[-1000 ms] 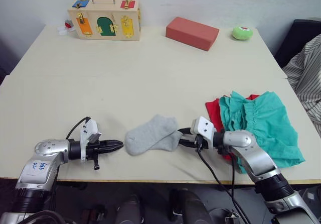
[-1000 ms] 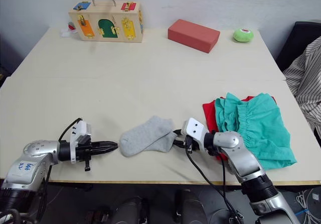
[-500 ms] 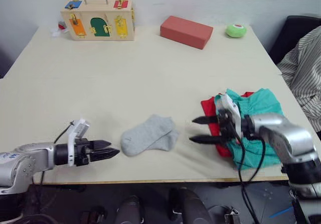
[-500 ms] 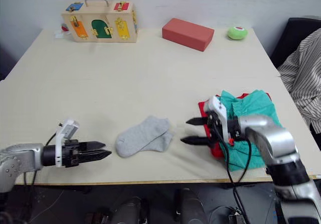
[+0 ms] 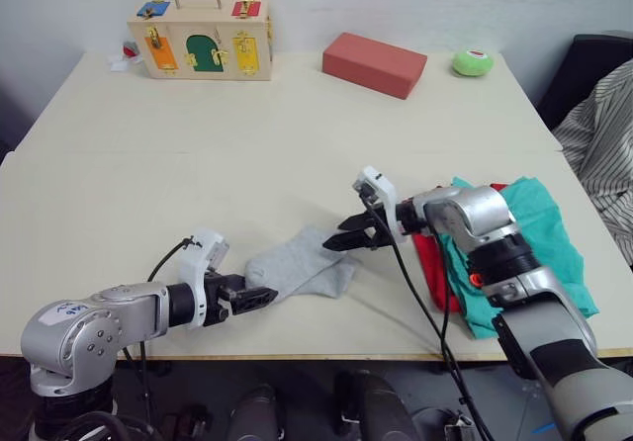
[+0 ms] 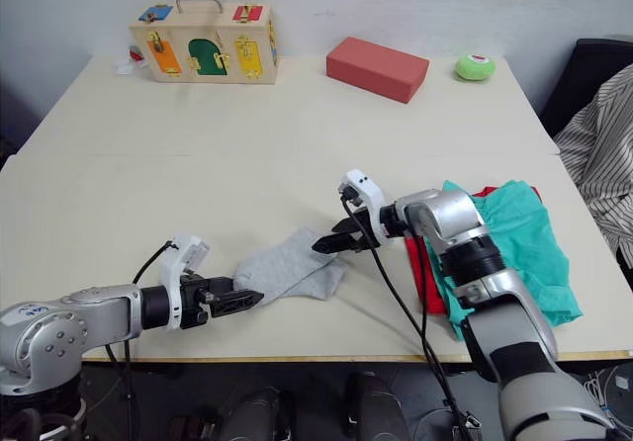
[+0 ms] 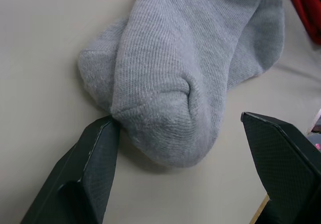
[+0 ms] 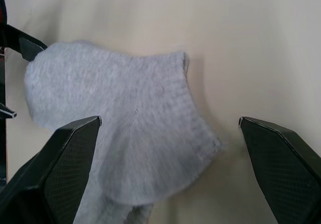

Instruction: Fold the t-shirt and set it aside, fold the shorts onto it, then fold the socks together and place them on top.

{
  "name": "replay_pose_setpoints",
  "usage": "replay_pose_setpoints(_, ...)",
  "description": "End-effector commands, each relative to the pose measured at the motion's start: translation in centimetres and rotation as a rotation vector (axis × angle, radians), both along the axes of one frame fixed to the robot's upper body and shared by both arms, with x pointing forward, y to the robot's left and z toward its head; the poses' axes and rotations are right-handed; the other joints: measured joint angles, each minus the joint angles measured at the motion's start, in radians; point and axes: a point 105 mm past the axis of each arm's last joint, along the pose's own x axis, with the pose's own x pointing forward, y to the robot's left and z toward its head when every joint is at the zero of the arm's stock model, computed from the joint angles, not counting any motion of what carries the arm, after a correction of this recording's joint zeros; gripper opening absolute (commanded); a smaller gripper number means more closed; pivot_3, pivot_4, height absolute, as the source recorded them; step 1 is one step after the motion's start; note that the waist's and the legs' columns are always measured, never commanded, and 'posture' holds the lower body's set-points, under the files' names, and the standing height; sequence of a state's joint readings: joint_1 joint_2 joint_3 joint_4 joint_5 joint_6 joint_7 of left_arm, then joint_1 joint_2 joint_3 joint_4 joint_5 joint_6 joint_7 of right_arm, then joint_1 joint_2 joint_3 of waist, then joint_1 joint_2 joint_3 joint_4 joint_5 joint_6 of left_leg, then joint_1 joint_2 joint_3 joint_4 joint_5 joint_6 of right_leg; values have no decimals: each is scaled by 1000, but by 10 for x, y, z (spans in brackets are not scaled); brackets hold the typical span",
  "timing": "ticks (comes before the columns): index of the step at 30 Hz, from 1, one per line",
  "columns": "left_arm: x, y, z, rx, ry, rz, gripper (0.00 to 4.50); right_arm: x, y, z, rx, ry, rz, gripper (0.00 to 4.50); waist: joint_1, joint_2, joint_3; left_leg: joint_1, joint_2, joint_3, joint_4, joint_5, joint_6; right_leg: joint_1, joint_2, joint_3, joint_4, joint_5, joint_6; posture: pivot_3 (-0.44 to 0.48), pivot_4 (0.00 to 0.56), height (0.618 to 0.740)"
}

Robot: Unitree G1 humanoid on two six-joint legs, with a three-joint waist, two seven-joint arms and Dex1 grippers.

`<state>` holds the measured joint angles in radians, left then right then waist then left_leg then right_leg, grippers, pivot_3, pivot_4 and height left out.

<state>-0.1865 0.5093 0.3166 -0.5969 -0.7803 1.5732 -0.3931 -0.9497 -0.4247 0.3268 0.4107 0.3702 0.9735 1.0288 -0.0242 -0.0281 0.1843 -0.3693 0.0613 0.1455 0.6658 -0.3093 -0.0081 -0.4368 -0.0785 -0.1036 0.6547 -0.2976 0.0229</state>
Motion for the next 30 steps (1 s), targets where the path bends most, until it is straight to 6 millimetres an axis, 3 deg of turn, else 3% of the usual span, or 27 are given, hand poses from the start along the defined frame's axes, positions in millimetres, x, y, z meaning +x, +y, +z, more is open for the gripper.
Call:
replay_pose_setpoints(1, -11, -2, -20, 22, 94, 6, 3588, 8, -3, 2, -43, -53, -2, 4500, -3, 0, 0, 1, 0, 0, 0, 0, 0, 1, 0, 0, 0, 0, 0, 0, 150, 740)
replay_pose_setpoints(3, -11, 0, -25, 32, 94, 19, 3123, 8, -4, 2, -40, -52, 5, 4500, -3, 0, 0, 2, 0, 0, 0, 0, 0, 3, 0, 0, -1, 0, 0, 0, 150, 740)
replay_pose_setpoints(6, -11, 4, -33, 38, 92, 40, 2207, 4, -1, -1, -44, -50, 38, 3923, -3, 1, -1, 3, 0, 0, -1, 0, 0, 3, 0, 0, -1, 0, 0, 0, 150, 740)
replay_pose_setpoints(13, -10, 3, -37, 9, 82, 27, 39, 0, 2, -5, -30, -50, 62, 1478, -3, 2, -1, 2, 0, 0, -1, -1, 0, 3, 0, 0, -2, 0, 0, 0, 150, 740)
replay_pose_setpoints(17, -10, 4, -32, -21, 60, 18, 0, 1, 1, -3, -14, -72, 66, 85, -3, 2, -1, 2, 0, 0, -1, -1, 0, 3, 0, 0, -2, 0, 0, 0, 150, 740)
replay_pose_setpoints(30, -7, 26, 4, -109, -41, -39, 0, -13, -1, 38, 98, -152, 132, 36, -7, 3, 0, -4, 1, 1, -2, -1, 0, -5, 0, 0, -2, 0, -1, 0, 150, 740)
